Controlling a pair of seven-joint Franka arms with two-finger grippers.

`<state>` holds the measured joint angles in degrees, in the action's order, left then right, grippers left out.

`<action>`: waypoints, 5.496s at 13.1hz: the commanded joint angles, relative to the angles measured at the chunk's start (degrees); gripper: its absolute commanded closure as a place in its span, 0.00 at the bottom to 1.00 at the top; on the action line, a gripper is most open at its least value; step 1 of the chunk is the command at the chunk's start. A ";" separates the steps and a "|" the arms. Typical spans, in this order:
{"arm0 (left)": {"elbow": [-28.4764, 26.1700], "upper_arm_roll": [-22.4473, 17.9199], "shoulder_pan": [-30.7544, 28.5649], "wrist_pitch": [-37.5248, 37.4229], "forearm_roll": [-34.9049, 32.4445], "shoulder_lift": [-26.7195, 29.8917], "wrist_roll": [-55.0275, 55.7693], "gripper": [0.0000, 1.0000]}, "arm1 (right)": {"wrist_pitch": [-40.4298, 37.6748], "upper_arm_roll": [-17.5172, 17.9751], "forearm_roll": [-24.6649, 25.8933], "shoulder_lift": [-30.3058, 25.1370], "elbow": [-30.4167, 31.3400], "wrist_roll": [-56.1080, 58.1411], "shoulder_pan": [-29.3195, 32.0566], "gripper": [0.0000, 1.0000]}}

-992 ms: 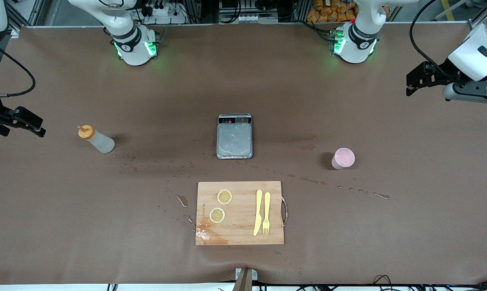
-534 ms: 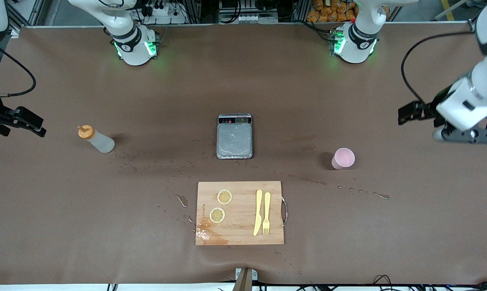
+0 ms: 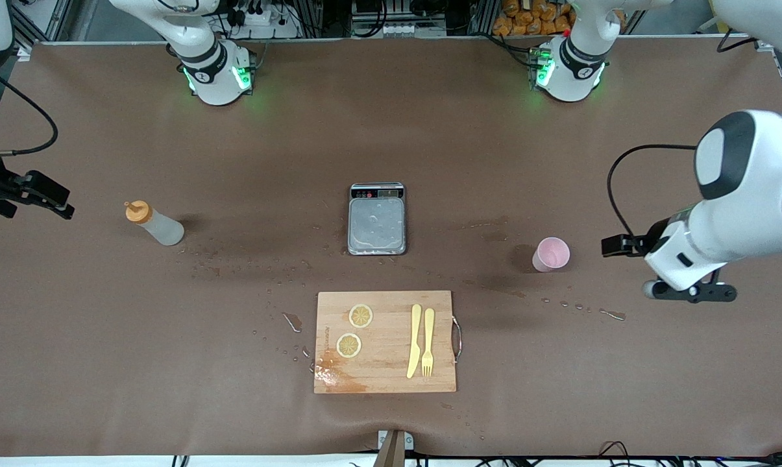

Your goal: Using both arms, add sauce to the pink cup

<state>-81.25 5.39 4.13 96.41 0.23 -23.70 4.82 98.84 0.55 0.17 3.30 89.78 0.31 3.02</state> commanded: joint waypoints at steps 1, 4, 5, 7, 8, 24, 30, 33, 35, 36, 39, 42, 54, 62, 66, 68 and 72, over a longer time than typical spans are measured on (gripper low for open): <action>0.39 -0.20 1.67 2.28 0.12 -3.36 -1.13 0.00 | -1.19 0.07 0.36 -0.49 0.31 -0.39 1.19 0.00; -6.26 -0.20 3.08 9.64 0.12 -5.31 -0.70 0.00 | -5.31 -0.02 0.36 -0.40 0.40 -0.48 2.59 0.00; -9.86 -0.20 3.08 13.24 0.12 -4.87 -0.60 0.00 | -6.54 -0.02 0.27 -0.32 0.49 -0.57 3.73 0.00; -15.67 -0.20 2.90 18.10 0.12 -3.99 -0.69 0.00 | -7.26 0.07 -0.87 0.21 0.49 -0.57 6.11 0.00; -18.31 -0.20 2.90 19.68 -0.14 -3.55 -0.78 0.00 | -7.78 -0.02 -0.96 0.30 0.57 -0.66 6.99 0.00; -24.05 -0.20 3.16 24.35 -3.22 -6.98 -0.52 1.00 | -14.91 -0.02 -15.89 13.12 0.66 -35.29 23.59 0.00; -23.35 -0.20 3.16 24.44 -3.22 -6.63 -0.43 1.00 | -23.07 -0.02 -27.75 21.99 0.84 -35.81 29.75 0.00; -22.38 -0.20 2.99 24.36 -3.22 -5.31 -0.51 1.00 | -23.52 -0.02 -30.48 25.16 1.80 -35.81 31.95 0.00; -21.24 -0.11 3.07 24.27 -3.22 -4.08 0.18 1.00 | -23.52 -0.02 -31.54 27.27 1.80 -36.51 32.48 0.00; -19.76 -0.11 3.08 23.83 -2.61 -3.73 0.19 1.00 | -23.00 -0.02 -31.55 28.50 1.80 -38.78 32.40 0.00; -18.34 2.33 3.34 23.39 -2.34 -2.76 5.44 1.00 | -22.73 -0.02 -33.73 32.11 1.37 -38.72 33.45 0.00; -16.06 6.90 3.69 21.55 -2.25 -2.85 13.69 1.00 | -20.45 -0.02 -34.88 34.31 1.37 -38.63 34.68 0.00; -2.88 16.32 18.35 24.08 1.00 -13.64 41.57 1.00 | -12.01 -0.02 -45.26 41.34 7.69 -30.19 34.86 0.00; -2.60 15.71 25.22 29.54 0.65 -17.96 43.43 1.00 | -9.63 0.07 -46.49 41.35 12.61 -26.15 32.76 0.00; -2.69 15.71 25.22 29.54 0.21 -17.88 43.08 0.00 | -9.72 0.16 -47.28 40.91 13.84 -26.15 31.70 0.00; -2.69 15.62 24.61 29.45 0.21 -17.26 42.99 0.00 | -9.63 0.16 -47.37 40.56 14.46 -26.06 31.17 0.00; -2.95 15.01 21.19 26.92 -1.45 -12.36 42.64 0.00 | -9.46 0.16 -47.98 39.85 15.69 -25.88 30.20 0.08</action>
<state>-83.38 20.75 26.94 125.76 0.07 -40.01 47.36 88.57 0.89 -46.35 45.23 102.87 -26.45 33.69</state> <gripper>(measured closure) 0.198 0.000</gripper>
